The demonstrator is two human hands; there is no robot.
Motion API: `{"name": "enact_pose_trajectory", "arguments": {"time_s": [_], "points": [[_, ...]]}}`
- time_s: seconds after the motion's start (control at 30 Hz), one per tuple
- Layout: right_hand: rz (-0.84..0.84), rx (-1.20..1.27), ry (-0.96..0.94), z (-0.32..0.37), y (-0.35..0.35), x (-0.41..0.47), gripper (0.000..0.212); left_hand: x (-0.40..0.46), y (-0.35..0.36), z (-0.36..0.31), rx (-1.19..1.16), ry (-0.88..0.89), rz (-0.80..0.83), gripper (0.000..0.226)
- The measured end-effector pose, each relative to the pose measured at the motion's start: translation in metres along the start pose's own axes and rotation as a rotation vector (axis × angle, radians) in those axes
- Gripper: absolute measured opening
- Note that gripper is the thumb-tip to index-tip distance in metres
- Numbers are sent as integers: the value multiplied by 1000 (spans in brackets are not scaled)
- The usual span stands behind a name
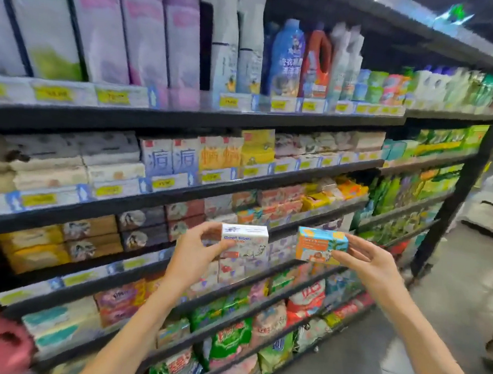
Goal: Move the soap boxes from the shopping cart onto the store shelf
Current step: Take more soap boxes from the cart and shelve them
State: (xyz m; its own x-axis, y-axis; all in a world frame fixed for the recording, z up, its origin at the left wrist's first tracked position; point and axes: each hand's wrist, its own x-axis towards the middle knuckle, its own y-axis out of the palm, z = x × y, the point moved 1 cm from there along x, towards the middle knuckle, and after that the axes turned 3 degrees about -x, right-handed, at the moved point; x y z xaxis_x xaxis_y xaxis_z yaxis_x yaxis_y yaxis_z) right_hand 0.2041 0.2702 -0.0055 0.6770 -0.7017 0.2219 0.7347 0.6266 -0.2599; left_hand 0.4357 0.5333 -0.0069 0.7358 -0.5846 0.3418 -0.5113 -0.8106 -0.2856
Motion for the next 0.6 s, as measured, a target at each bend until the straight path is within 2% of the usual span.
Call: {"name": "enact_pose_trajectory", "arguments": {"time_s": [0.17,0.43,0.6], "points": [[172,-33,-76,-25,47,90,53,32,-9,43,76,-72,-171,31],[342,-12,-112,-52,95,189,60,84,-5,76,141,-192,-322,34],[395,-16,-138,-61,116,230,46,108,1,91,202,-279,-364,47]]}}
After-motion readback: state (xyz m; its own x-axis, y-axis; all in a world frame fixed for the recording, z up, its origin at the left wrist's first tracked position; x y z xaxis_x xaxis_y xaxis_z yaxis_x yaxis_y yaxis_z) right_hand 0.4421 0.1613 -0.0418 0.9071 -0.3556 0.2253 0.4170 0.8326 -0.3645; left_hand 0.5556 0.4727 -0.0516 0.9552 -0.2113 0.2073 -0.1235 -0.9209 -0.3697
